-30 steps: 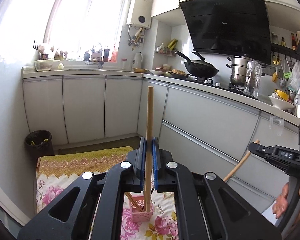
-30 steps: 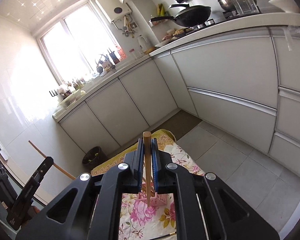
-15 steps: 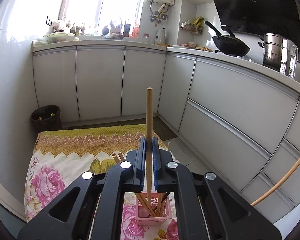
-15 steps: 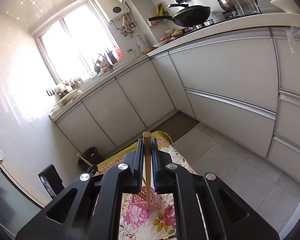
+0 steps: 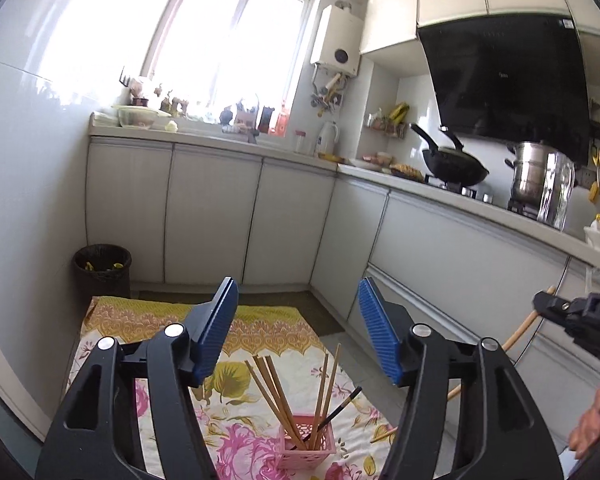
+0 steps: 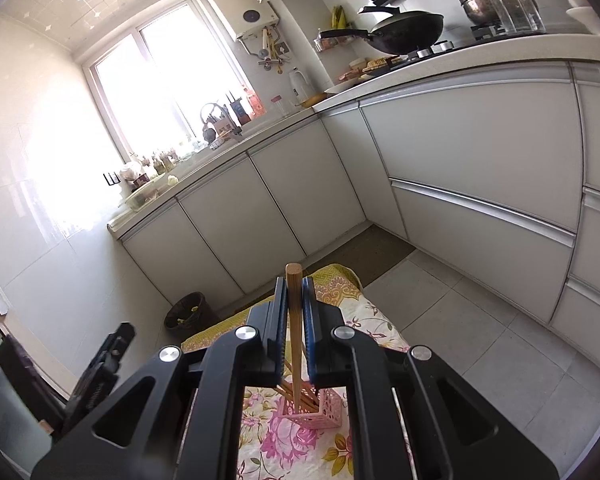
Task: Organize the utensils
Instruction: 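Open the left gripper and withdraw it from the pink holder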
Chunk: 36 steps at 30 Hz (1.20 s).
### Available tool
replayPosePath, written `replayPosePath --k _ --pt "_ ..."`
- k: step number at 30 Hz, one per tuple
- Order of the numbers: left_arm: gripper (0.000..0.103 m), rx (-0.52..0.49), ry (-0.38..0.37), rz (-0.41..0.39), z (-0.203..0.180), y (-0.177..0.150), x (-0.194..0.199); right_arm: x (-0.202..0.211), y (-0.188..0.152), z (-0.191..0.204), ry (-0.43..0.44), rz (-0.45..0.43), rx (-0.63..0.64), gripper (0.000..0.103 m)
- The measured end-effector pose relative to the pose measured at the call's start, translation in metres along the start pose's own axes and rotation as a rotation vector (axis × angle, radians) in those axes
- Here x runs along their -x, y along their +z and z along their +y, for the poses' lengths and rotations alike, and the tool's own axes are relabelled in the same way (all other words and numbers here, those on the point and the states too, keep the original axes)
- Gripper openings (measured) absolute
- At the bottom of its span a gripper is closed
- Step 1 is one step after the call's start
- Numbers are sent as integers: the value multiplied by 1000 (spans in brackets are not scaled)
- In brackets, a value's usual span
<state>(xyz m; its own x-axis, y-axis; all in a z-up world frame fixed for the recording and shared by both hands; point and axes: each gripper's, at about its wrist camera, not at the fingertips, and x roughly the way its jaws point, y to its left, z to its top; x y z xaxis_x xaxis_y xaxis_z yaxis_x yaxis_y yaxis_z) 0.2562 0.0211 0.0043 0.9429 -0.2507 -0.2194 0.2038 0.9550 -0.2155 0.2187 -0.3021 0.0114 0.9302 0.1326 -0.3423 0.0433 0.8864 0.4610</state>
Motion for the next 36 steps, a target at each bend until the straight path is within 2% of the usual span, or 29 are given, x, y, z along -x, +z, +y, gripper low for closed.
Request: replayPosePath --k 3,7,13,17,20,21,22,24,26,31,34,36 --pt "60 36 38 -28 18 3 26 -14 -4 13 13 -6 15 8" --pt "61 111 86 -23 51 -9 46 -43 -20 27 6 6 47 8" --pt "61 160 134 13 85 -17 44 -91 -57 28 -35 45 84 8" --pt "61 171 136 19 92 -16 45 -117 -81 21 -58 82 75 8" --pt "61 162 136 6 90 -15 49 -126 -92 19 -60 99 68 13" --pt "61 162 137 4 90 -15 49 -126 -94 20 -59 99 70 18" --pt "61 165 136 5 90 -15 49 -127 -93 21 -58 97 74 38" --pt "61 167 130 16 89 -15 47 -122 -90 23 -55 76 75 59" --pt "61 167 130 16 88 -16 47 -115 -85 24 -53 49 74 62" --pt "62 169 109 20 85 -16 49 -90 -69 16 -55 -12 41 80" --pt "63 159 87 31 83 -17 49 -77 -66 3 -46 1 -17 83" --pt "67 141 57 54 79 -17 46 -66 -68 -7 -43 24 -51 89"
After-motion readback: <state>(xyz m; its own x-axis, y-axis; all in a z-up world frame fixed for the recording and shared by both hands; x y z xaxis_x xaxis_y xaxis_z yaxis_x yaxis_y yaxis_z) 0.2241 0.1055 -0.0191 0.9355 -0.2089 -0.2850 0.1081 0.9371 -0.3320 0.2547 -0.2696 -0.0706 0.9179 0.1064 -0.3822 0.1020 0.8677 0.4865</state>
